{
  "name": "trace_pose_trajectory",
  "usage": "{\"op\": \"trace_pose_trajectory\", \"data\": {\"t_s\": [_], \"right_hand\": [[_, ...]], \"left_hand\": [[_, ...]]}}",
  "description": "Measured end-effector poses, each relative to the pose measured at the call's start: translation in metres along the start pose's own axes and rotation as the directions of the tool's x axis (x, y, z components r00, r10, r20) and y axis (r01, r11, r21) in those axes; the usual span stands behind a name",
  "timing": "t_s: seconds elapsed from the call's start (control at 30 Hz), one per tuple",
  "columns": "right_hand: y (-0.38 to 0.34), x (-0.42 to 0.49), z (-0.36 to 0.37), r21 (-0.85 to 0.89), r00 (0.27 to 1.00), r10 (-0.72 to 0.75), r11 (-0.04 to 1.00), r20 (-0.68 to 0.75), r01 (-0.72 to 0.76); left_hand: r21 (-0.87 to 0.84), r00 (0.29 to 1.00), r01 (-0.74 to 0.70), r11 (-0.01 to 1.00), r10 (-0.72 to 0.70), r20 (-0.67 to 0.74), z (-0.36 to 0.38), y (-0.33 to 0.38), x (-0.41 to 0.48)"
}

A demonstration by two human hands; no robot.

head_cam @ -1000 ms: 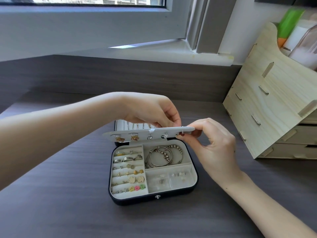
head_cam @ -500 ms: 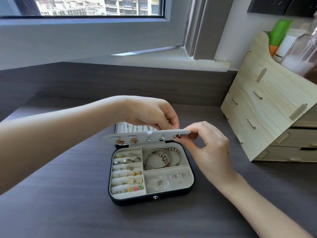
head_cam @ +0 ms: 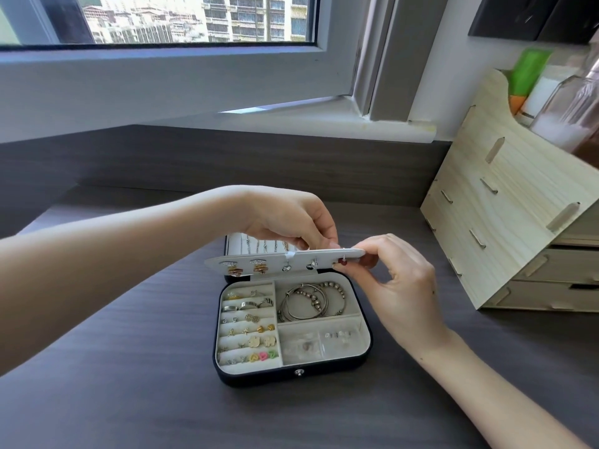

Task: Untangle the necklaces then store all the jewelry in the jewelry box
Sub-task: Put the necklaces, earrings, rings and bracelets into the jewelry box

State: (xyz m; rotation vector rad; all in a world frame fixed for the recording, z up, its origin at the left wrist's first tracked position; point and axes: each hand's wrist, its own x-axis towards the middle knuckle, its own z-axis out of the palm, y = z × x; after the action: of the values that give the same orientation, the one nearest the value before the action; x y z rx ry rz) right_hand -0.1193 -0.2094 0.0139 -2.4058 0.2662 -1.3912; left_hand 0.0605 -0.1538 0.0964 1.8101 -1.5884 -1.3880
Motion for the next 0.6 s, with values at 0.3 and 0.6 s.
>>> {"op": "trace_pose_trajectory", "data": {"t_s": [0.3,0.6], "right_hand": [[0.001,0.000,-0.001,-0.013,1.000,-0.015,1.000,0.009,0.015],[0.004,0.000,-0.004,-0.015,0.995,-0.058,0.998,0.077,0.059]], "left_hand": [[0.068,0.995,0.033,0.997,-0.026,-0.097,0.000,0.001,-0.010],[0.087,0.533,0.556,0.827,-0.274,-0.801,-0.019,-0.081,-0.036]]}}
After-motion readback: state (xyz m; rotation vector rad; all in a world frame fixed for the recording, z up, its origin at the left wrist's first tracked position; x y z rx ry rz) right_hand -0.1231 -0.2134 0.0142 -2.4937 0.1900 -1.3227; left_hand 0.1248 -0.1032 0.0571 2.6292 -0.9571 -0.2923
